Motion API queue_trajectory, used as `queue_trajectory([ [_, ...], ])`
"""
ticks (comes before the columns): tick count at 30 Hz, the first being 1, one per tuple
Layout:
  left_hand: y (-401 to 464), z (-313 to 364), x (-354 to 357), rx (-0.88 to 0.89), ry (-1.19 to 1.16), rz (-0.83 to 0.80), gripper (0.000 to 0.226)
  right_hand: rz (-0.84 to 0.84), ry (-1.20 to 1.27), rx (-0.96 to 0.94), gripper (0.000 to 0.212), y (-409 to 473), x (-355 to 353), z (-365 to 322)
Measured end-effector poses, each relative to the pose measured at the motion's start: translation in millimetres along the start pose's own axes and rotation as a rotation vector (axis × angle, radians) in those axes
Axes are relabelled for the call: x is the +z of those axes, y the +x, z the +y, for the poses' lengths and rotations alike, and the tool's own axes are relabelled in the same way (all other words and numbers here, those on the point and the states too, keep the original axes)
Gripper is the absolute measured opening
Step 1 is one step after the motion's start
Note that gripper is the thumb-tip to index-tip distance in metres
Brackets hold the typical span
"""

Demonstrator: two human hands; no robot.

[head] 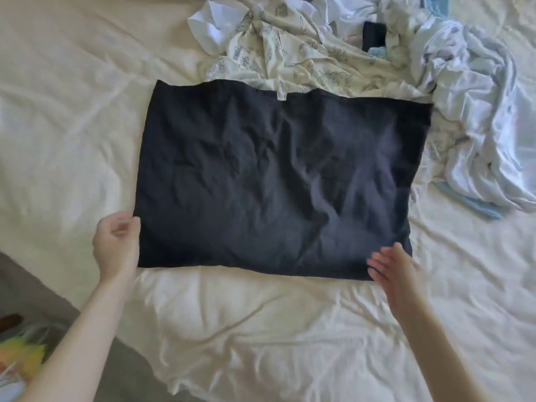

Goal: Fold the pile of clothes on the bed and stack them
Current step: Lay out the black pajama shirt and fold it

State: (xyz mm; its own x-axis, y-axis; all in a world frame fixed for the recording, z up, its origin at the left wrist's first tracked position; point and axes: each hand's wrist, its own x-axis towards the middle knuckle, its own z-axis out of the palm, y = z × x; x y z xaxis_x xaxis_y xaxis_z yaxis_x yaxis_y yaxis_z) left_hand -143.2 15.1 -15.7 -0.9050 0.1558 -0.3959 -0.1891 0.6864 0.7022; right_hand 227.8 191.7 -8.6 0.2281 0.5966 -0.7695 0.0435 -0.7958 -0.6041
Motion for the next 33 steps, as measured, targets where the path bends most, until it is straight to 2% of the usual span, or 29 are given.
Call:
queue_trajectory([
  [2,-24.0,-36.1,-13.7,-0.194,0.009,0.037,0.03,0.039,-0.021,0.143,0.039,-11.0,-19.6,35.1],
  [4,-35.6,-52.7,-19.3,-0.452,-0.106,-0.029,0.035,-0.115,0.068,0.286,0.044,-13.0,-28.2,50.0],
  [5,-35.7,-53.9,-19.9,-0.562,-0.201,-0.059,0.039,-0.162,0.189,0.337,0.04,-9.7,-29.4,52.3],
  [6,-32.7,-52.5,-20.0,-0.633,-0.287,-0.094,0.043,-0.156,0.322,0.382,0.043,-3.5,-29.4,52.2],
  [8,-23.6,-45.1,-17.0,-0.727,-0.44,-0.201,0.056,-0.039,0.56,0.432,0.051,9.5,-25.6,45.8],
  [10,-15.8,-34.7,-12.2,-0.799,-0.561,-0.252,0.059,0.007,0.688,0.408,0.043,15.0,-18.1,34.6],
  [12,-13.9,-23.9,-9.5,-0.795,-0.628,-0.225,0.045,0.046,0.746,0.372,0.029,12.4,-14.8,26.8],
  [14,-17.7,-18.7,-12.4,-0.714,-0.642,-0.161,0.033,0.106,0.743,0.349,0.015,5.2,-17.7,22.1],
  [16,-27.0,-18.9,-22.9,-0.632,-0.663,-0.127,0.018,0.152,0.726,0.31,0.015,-3.5,-24.5,19.3],
  [18,-38.1,-25.6,-34.8,-0.585,-0.641,-0.106,0.01,0.17,0.714,0.289,0.024,-9.8,-32.3,18.7],
  [21,-55.5,-41.4,-45.2,-0.601,-0.615,-0.088,0.009,0.211,0.679,0.316,0.031,-15.1,-40.7,24.0],
  [26,-61.3,-61.4,-42.7,-0.72,-0.624,-0.115,0.023,0.273,0.516,0.42,0.04,-15.7,-48.7,50.7],
  [28,-55.8,-64.6,-42.6,-0.726,-0.63,-0.14,0.011,0.375,0.289,0.306,0.046,-20.2,-50.9,58.9],
  [30,-52.8,-64.5,-44.9,-0.721,-0.641,-0.155,0.008,0.505,-0.196,-0.037,0.054,-34.4,-45.2,68.9],
  [31,-52.7,-64.5,-46.2,-0.718,-0.648,-0.164,0.013,0.485,-0.444,-0.282,0.055,-45.4,-38.8,74.5],
  [33,-56.7,-63.2,-46.8,-0.737,-0.663,-0.169,0.022,0.3,-0.801,-0.744,0.049,-69.9,-19.3,89.2],
])
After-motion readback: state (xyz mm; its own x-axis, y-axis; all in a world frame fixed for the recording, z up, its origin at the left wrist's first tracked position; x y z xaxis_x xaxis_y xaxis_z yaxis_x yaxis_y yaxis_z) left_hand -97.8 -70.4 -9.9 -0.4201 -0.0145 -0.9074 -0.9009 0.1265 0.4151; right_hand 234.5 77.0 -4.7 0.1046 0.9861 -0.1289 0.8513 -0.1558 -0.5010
